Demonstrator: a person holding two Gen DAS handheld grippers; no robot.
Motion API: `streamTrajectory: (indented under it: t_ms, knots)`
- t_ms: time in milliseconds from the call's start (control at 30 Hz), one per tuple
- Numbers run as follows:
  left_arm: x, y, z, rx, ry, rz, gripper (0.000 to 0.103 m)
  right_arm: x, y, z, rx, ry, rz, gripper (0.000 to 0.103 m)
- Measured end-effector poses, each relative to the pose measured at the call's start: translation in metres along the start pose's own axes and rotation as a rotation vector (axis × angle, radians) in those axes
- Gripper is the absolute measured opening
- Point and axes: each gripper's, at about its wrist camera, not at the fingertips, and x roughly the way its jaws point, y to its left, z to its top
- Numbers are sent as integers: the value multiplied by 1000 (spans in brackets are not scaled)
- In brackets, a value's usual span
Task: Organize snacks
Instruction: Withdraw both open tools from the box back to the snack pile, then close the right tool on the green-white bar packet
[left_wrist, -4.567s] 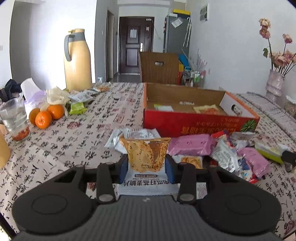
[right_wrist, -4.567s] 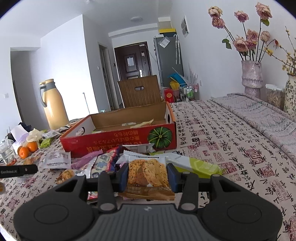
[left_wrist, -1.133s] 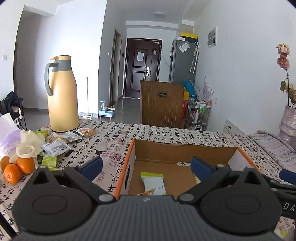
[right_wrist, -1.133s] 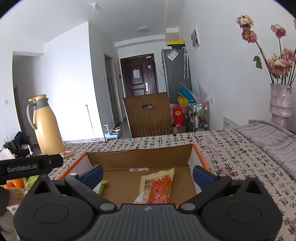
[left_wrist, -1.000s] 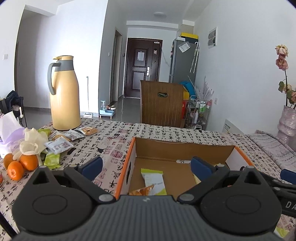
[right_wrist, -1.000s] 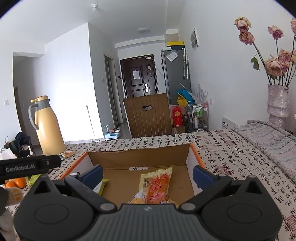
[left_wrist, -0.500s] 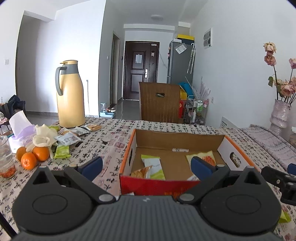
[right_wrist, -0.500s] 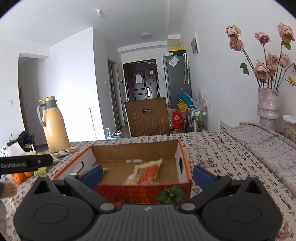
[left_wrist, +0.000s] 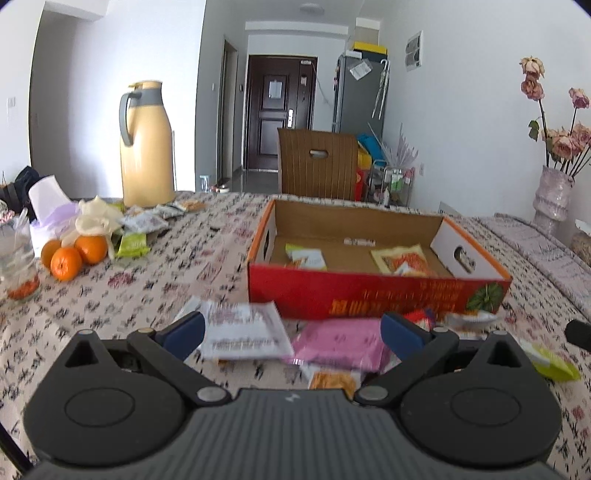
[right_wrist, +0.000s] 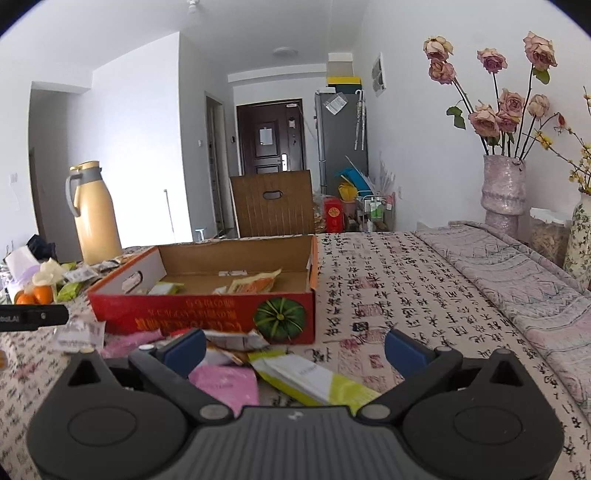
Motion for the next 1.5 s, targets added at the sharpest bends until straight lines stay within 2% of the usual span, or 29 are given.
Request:
streamTrajectory:
  t_ms: [200,500,733,967,1167,1233,1300,1367,1433,1500]
  knots:
    - [-1,6,-11,-6,36,17,103,-4,-13,-9,-33,32,-38,103]
    - [3,-1,-13,10,51,3,103,1,-21,-16,-14,67,-36,103]
    - [11,-7,-15,20,72,10,103,17,-30,-20,-40,142,-53,103]
    - [12,-12,-15,33,74,17,103,61,-25,-13,-175,247,2,103]
    - [8,-7,-15,23,68,37,103,100,-17,-7,-167,314,52,103]
    - [6,-5,-14,22,65,40,103,110,-15,-6,-169,326,49,100]
    - [5,-3,-14,18,64,40,103,118,-16,-8,-164,347,48,91]
    - [6,0,-15,12,64,40,103,121,-19,-9,-143,353,54,87]
    - [7,2,-15,6,68,40,103,119,-20,-9,-133,351,71,76]
    - [9,4,-15,0,73,38,103,115,-19,-9,-135,344,82,56]
